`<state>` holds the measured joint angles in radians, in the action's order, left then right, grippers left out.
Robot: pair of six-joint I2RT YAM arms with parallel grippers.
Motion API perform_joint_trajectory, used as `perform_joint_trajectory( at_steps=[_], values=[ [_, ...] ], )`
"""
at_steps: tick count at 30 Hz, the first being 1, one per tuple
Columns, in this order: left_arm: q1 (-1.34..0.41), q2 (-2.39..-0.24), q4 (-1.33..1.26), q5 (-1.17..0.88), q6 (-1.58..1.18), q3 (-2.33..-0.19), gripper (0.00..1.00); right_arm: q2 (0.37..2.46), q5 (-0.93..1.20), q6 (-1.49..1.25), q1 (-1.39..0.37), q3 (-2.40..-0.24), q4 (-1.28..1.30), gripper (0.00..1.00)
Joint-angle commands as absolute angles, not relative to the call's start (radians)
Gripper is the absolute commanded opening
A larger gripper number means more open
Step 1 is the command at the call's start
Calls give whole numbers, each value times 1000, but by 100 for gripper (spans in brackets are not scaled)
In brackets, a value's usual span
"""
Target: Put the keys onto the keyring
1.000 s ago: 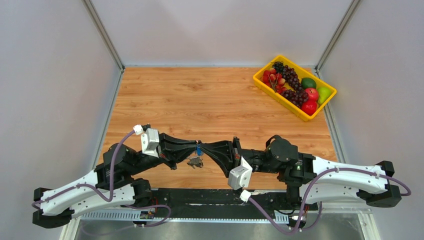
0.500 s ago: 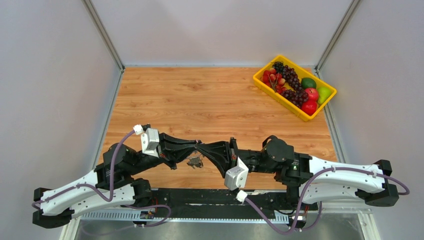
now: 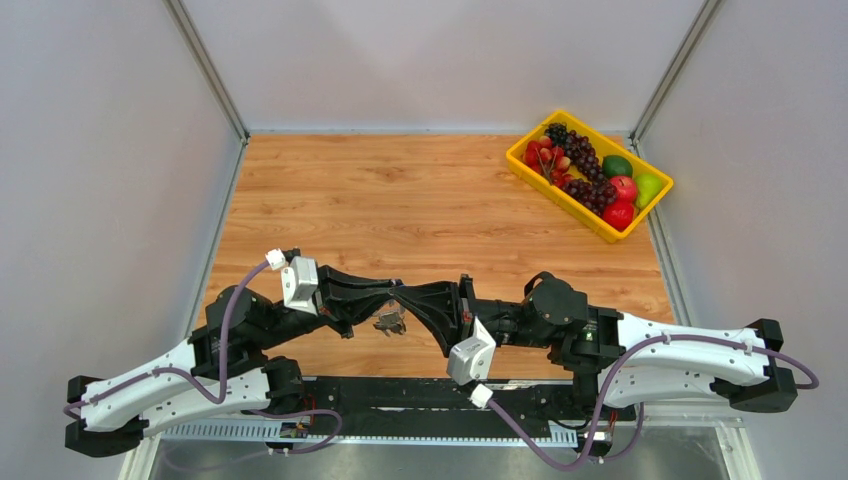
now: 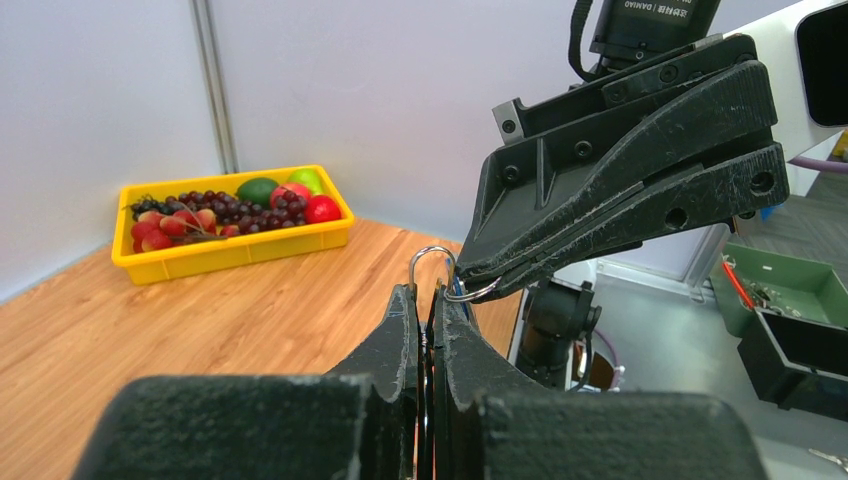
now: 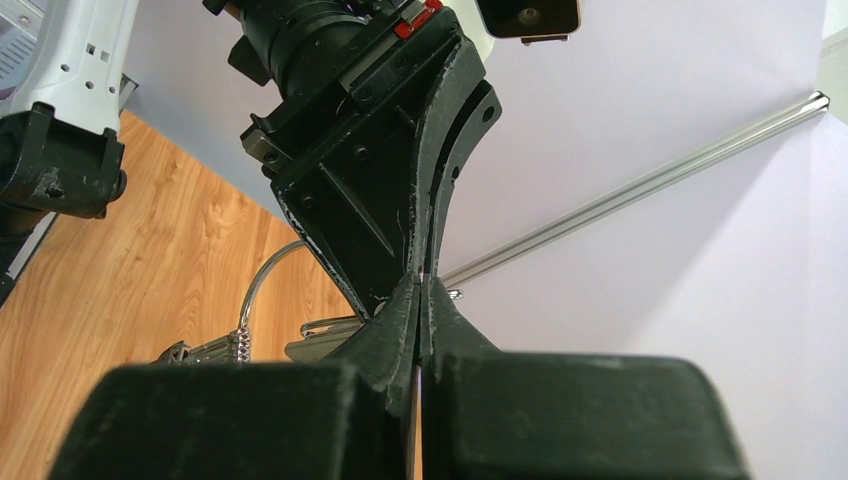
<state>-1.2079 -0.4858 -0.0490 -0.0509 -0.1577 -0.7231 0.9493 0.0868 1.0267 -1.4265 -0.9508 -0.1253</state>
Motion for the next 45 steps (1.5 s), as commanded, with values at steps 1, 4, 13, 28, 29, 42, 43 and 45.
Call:
perform_joint_trajectory(
  at_steps=[1,4,13,28,29,42,43,45],
  values=[
    [-1215,-492,-99,-150,-143,-741,0,940,33,1055,-1424,-983,-176,0],
    [-1215,-496,-101,-152,-140,-742,0,937,39,1053,-1424,-986,-177,0],
    [-1215,-501,-100,-158,-143,-733,0,924,44,1055,-1424,-987,-213,0],
    [-1215,-491,-103,-168,-139,-723,0,923,55,1034,-1424,-993,-224,0],
    [-1215,-490,-104,-172,-136,-723,0,925,55,1029,-1424,-995,-222,0],
    [-1215,-507,-109,-302,-134,-747,0,953,2,939,-1418,-1002,-182,7],
    [-1215,-514,-112,-322,-139,-748,0,965,-45,928,-1418,-1014,-182,9],
    [-1216,-516,-121,-340,-150,-744,0,991,-97,915,-1414,-1035,-181,13]
  ],
)
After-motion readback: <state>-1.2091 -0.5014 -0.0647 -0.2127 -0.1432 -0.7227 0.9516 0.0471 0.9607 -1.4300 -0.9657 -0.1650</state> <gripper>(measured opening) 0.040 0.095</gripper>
